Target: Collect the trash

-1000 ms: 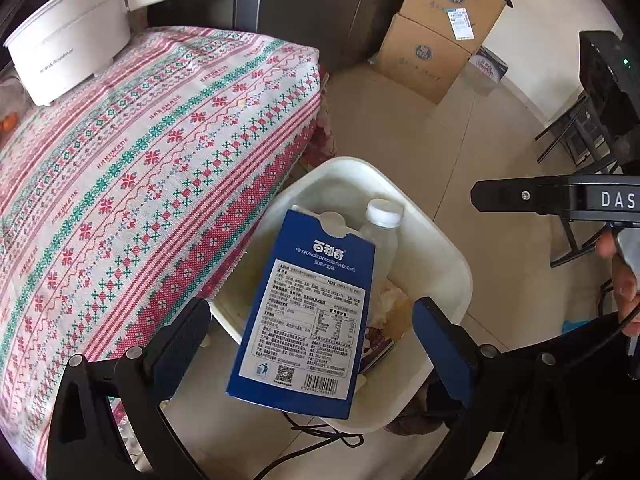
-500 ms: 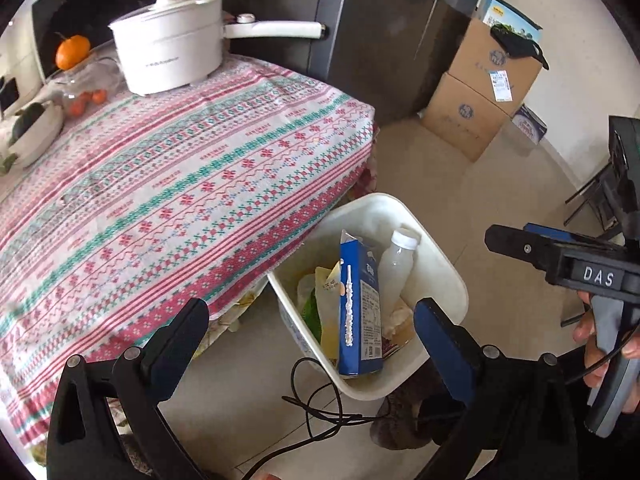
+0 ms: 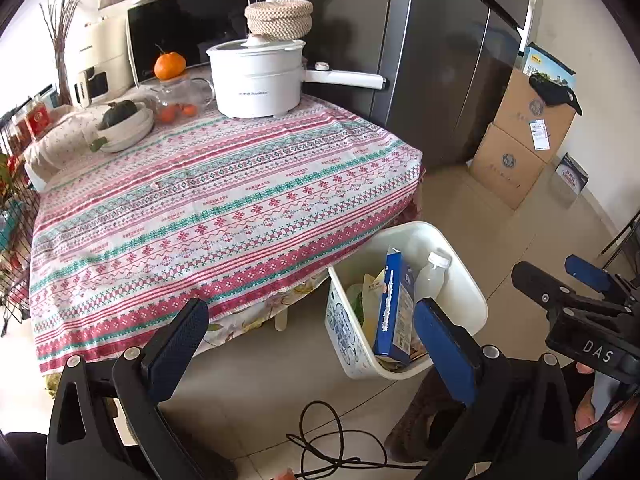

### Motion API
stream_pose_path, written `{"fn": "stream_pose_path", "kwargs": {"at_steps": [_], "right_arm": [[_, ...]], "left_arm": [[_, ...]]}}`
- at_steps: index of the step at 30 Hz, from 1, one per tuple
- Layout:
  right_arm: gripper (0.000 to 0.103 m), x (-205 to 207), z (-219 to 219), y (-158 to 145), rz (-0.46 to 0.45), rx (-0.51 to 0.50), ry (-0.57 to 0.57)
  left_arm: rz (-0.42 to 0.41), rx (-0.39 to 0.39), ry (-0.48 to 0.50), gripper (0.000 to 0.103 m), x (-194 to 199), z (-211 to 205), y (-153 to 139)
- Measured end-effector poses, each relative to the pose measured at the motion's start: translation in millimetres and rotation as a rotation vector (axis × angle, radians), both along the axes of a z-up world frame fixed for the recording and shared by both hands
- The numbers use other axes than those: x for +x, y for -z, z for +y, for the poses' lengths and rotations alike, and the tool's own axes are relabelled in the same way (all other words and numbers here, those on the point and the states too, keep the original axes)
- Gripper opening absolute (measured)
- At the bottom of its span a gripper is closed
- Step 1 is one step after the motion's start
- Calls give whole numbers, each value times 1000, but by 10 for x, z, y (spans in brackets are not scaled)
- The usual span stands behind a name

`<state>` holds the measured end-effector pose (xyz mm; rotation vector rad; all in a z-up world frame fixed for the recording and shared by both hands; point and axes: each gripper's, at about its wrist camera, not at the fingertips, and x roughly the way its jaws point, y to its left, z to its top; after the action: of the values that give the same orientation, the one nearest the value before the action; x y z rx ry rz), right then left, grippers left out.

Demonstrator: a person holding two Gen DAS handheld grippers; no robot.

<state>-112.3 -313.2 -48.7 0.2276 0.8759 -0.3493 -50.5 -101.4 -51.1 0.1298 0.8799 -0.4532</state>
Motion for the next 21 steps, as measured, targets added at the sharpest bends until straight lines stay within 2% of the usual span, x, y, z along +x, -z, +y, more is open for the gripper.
{"fn": "stream_pose_path", "kwargs": {"at_steps": [3, 8, 14, 21], "right_arm": [[102, -38, 72, -42, -23, -34, 8], [102, 21, 132, -9, -11, -71, 6], [102, 26, 115, 25, -3, -68, 10], [102, 31, 133, 61, 10, -72, -2]], "left_arm": [[0, 0, -1, 103, -49, 39, 37], [-15, 4, -6, 103, -88, 68, 71], [-45, 7, -17, 103, -107, 68, 49], [-41, 0, -14, 103, -103, 71, 44]]}}
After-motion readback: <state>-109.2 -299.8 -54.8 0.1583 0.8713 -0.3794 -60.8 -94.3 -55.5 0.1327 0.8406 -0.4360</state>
